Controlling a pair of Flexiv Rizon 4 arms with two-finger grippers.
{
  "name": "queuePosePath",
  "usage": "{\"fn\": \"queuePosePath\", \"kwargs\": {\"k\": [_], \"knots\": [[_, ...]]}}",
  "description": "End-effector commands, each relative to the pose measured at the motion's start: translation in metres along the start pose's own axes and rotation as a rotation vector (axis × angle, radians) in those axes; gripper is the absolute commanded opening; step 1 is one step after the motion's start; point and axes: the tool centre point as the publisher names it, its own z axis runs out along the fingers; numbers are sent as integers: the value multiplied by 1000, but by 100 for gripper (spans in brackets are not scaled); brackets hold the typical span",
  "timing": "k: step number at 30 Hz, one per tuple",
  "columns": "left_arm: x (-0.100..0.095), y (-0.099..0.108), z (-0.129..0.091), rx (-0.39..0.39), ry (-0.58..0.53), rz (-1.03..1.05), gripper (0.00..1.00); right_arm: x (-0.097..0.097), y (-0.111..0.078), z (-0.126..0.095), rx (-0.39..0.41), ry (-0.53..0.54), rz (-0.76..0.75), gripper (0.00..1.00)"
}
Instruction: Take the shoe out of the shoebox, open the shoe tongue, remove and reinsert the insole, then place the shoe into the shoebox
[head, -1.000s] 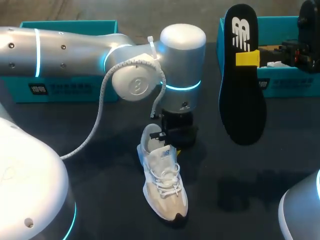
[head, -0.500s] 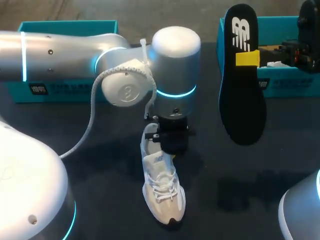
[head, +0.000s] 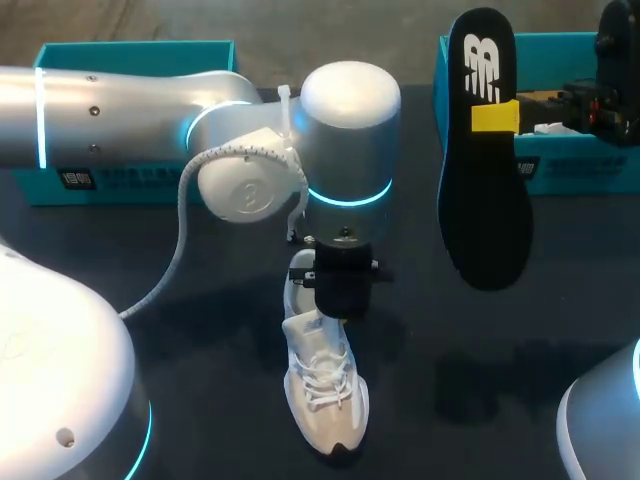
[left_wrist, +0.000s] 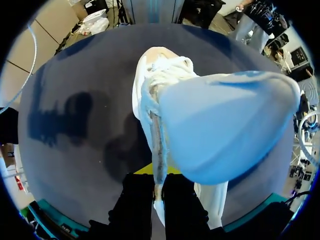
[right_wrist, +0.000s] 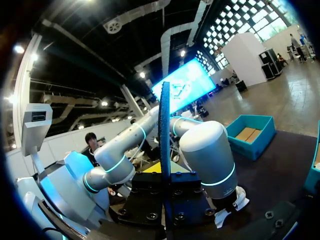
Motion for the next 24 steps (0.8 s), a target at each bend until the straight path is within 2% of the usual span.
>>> {"fn": "queuePosePath", "kwargs": {"k": [1,8,24], "knots": [[6,-2,-4,-4,-12,13,0,-1,1,2,3,0,2,0],[7,-4,-2,-15,-13,53,0,-1,1,2,3,0,2,0],[-5,0,7,-24,-37,89,0,-1,1,2,3,0,2,0]]}}
